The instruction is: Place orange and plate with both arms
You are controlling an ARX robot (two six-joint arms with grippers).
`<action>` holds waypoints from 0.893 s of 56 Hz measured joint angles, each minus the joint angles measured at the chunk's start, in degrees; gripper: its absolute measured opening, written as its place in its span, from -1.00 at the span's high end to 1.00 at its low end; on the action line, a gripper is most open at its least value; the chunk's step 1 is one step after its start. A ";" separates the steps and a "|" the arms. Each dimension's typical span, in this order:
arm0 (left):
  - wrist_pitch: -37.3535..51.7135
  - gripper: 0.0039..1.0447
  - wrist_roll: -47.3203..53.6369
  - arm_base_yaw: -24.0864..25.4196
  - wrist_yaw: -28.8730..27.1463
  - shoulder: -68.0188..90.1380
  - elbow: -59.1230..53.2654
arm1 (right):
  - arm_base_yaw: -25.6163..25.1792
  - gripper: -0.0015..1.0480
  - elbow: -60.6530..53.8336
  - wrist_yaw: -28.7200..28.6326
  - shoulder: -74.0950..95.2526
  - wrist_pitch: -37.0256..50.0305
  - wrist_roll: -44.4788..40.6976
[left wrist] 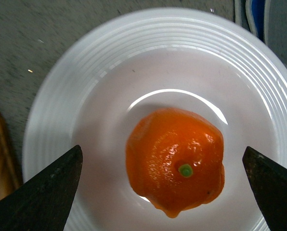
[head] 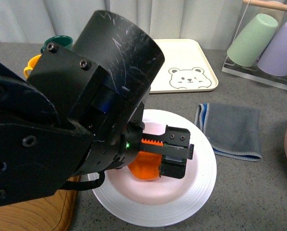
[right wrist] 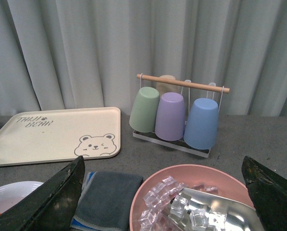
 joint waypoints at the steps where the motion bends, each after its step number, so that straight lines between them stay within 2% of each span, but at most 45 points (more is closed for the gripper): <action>1: 0.00 -0.88 0.22 0.11 -0.72 -0.68 -0.20 | 0.00 -0.82 0.00 -0.02 0.00 0.00 0.00; 10: 1.22 -0.88 0.61 0.90 -4.11 -6.58 -2.64 | 0.00 -0.82 0.02 0.00 0.00 0.00 0.00; 13: 13.97 -0.73 4.74 0.81 -12.61 -5.22 -6.23 | 0.00 -0.82 0.00 0.00 0.00 0.00 0.00; 15: 26.56 -0.59 8.83 1.22 -18.84 -3.91 -10.49 | 0.00 -0.82 0.00 -0.09 0.00 0.00 -0.02; 17: 35.60 -0.49 11.02 1.90 -21.20 -3.52 -14.60 | 0.00 -0.82 0.00 -0.26 0.00 0.00 -0.02; 18: 38.49 -0.46 11.78 2.19 -21.49 -3.48 -15.98 | 0.00 -0.82 0.00 -0.22 0.00 0.00 0.00; 20: 49.79 -0.32 14.12 3.78 -21.64 -3.63 -20.87 | 0.00 -0.82 0.00 0.04 0.00 -0.02 0.00; 25: 63.78 -0.01 16.85 7.63 -19.91 -9.03 -26.71 | 0.00 -0.82 0.02 0.15 0.00 -0.02 0.00; 34: 63.28 0.55 18.47 13.03 -14.27 -19.50 -34.53 | 0.00 -0.82 0.00 -0.04 0.00 -0.02 0.00; 38: 59.93 0.93 18.73 16.85 -10.97 -25.73 -38.32 | 0.00 -0.82 0.00 0.00 0.00 -0.04 0.00; 44: 54.05 0.93 19.15 20.85 -6.32 -35.54 -41.81 | 0.00 -0.82 0.00 0.00 0.00 -0.04 0.00; 50: 48.52 0.93 19.19 23.71 -4.15 -42.47 -43.43 | 0.00 -0.82 0.00 -0.02 0.00 -0.04 0.00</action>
